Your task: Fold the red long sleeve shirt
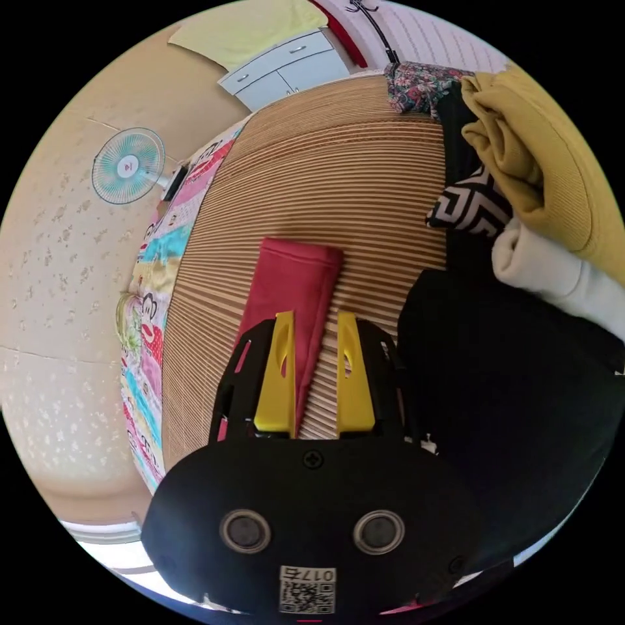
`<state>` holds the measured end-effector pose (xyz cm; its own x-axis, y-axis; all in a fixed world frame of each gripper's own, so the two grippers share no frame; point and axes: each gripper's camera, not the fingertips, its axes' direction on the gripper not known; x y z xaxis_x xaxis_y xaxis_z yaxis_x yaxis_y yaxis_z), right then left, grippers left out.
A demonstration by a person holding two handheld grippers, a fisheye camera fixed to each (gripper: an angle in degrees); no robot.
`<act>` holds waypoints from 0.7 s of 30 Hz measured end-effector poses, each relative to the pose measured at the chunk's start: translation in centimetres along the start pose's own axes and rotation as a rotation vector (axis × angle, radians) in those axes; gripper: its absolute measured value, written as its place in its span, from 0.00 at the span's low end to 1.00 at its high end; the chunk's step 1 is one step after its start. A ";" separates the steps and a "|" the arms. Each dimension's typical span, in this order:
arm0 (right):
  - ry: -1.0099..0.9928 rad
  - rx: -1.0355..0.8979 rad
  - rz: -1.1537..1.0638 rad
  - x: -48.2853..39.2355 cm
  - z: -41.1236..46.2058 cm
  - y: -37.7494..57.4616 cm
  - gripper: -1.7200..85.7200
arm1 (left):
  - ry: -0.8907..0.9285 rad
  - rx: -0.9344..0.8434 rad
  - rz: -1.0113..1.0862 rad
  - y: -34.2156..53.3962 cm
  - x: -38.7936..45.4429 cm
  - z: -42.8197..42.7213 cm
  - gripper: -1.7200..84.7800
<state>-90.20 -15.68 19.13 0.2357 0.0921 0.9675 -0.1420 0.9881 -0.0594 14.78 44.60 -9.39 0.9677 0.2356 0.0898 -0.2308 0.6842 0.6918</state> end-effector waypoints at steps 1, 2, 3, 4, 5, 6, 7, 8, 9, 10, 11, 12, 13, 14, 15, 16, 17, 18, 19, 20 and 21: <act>-0.025 -0.010 -0.008 -0.1 0.4 -0.2 0.12 | 0.015 0.002 -0.001 -0.2 0.2 0.3 0.14; -0.040 -0.011 -0.021 -0.3 0.6 -0.3 0.11 | 0.049 0.004 -0.004 -0.5 0.5 0.8 0.14; -0.046 -0.018 -0.036 -0.5 0.8 -0.5 0.10 | 0.074 0.006 -0.005 -0.9 0.8 1.2 0.13; -0.050 -0.057 -0.078 -1.1 1.2 -0.8 0.09 | 0.081 0.007 -0.005 -1.0 1.0 1.4 0.13; -0.045 -0.079 -0.131 -2.1 1.1 -1.0 0.08 | 0.090 0.014 -0.004 -1.3 1.4 1.5 0.13; -0.036 -0.073 -0.164 -2.8 0.6 -0.9 0.07 | 0.105 0.027 -0.013 -1.5 1.7 1.4 0.13; -0.031 -0.055 -0.254 -4.6 -0.8 -0.4 0.07 | 0.123 0.035 -0.017 -1.6 1.9 1.3 0.13; -0.038 -0.036 -0.352 -6.5 -2.9 0.3 0.06 | 0.167 0.050 -0.009 -1.7 2.4 1.1 0.13; -0.038 -0.018 -0.398 -7.5 -4.0 0.7 0.06 | 0.188 0.058 0.005 -1.8 2.9 1.0 0.13; -0.025 0.033 -0.479 -9.2 -6.5 1.8 0.06 | 0.189 0.059 0.011 -1.8 3.2 1.0 0.13; -0.017 0.090 -0.540 -10.6 -9.1 2.9 0.06 | 0.188 0.061 0.023 -1.8 3.7 1.1 0.13; -0.022 0.119 -0.565 -11.3 -10.3 3.6 0.06 | 0.197 0.069 0.029 -1.7 4.1 1.1 0.13; -0.045 0.175 -0.610 -12.6 -12.8 5.0 0.06 | 0.207 0.073 0.030 -1.6 4.2 1.2 0.13; -0.081 0.227 -0.654 -13.8 -15.0 6.8 0.06 | 0.229 0.079 0.025 -1.4 4.3 1.2 0.13; -0.108 0.251 -0.679 -14.5 -15.9 7.8 0.06 | 0.247 0.085 0.009 -1.1 4.4 1.3 0.13; -0.177 0.287 -0.735 -16.0 -17.4 10.3 0.06 | 0.254 0.089 0.001 -0.9 4.4 1.3 0.13; -0.259 0.306 -0.790 -17.5 -18.6 13.2 0.06 | 0.264 0.098 -0.011 -0.6 4.5 1.2 0.13; -0.310 0.308 -0.824 -18.4 -19.1 14.9 0.06 | 0.267 0.105 -0.015 -0.2 4.6 1.0 0.13; -0.412 0.304 -0.893 -20.0 -19.9 18.5 0.06 | 0.266 0.109 -0.015 -0.1 4.6 0.9 0.13; -0.525 0.296 -0.960 -21.3 -20.3 22.5 0.06 | 0.256 0.122 -0.011 0.2 4.7 0.4 0.13; -0.590 0.287 -0.991 -21.9 -20.3 24.6 0.06 | 0.235 0.146 -0.006 0.5 4.6 -0.4 0.13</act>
<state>-79.29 9.13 -8.49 -0.1046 -0.8420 0.5292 -0.3748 0.5263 0.7632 19.04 46.29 -8.92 0.9150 0.3970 -0.0717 -0.1914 0.5836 0.7891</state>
